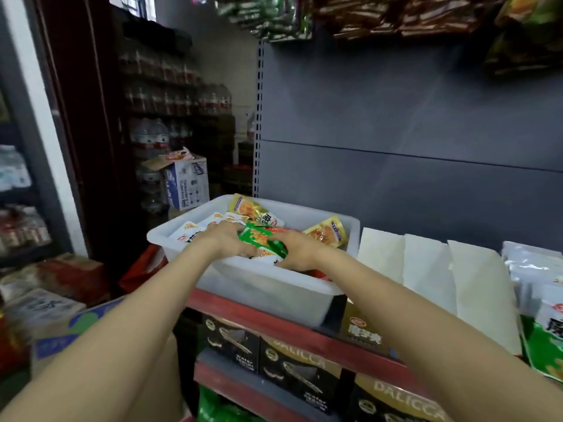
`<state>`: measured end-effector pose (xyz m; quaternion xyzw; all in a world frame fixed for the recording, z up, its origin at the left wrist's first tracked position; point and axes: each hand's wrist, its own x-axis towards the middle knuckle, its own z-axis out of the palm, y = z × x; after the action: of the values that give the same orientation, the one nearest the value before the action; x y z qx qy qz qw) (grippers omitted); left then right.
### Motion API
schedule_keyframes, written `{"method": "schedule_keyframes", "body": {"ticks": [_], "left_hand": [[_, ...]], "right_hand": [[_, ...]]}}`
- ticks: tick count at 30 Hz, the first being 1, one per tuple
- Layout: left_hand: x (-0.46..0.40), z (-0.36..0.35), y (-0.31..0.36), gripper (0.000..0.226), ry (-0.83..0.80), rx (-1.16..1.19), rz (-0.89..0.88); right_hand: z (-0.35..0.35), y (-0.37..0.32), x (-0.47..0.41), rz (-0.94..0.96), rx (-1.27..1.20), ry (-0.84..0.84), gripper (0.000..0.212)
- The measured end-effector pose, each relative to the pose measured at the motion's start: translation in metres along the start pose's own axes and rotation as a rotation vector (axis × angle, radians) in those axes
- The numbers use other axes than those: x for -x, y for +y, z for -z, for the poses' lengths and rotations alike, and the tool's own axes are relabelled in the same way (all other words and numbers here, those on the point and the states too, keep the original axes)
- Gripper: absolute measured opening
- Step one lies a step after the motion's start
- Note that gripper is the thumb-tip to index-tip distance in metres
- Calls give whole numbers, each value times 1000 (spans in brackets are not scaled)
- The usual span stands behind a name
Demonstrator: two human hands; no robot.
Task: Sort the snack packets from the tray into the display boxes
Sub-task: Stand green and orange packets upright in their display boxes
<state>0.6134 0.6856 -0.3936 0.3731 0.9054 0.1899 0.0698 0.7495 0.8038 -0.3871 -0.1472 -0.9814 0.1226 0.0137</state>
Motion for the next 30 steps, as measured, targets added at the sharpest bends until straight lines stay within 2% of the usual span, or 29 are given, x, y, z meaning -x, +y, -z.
{"method": "schedule_keyframes", "body": {"ticks": [4, 7, 12, 15, 17, 19, 22, 24, 26, 30], "left_hand": [[5, -2, 1, 84, 70, -16, 19], [6, -3, -1, 84, 81, -2, 14], [6, -4, 1, 79, 100, 8, 13], [12, -3, 3, 62, 179, 58, 7], [18, -2, 6, 45, 289, 196, -67], [27, 0, 16, 34, 347, 469, -172], [47, 1, 48, 34, 239, 774, -283], [56, -1, 73, 34, 182, 785, -360], [60, -3, 99, 24, 200, 789, -434], [67, -9, 151, 17, 254, 896, -515]], "right_hand": [[6, 6, -5, -79, -90, 68, 55], [5, 14, -7, -146, -226, 270, 35], [2, 16, -8, -177, -390, 538, 27], [8, 14, -4, -117, -490, 644, 20], [14, 12, 1, -81, -582, 710, 17], [20, 13, 10, -41, -725, 768, 16], [34, 14, 32, -4, -933, 822, 17], [44, 18, 50, 8, -1030, 864, 15], [55, 28, 71, 4, -1051, 907, 15], [77, 58, 127, -24, -1053, 832, 20]]}}
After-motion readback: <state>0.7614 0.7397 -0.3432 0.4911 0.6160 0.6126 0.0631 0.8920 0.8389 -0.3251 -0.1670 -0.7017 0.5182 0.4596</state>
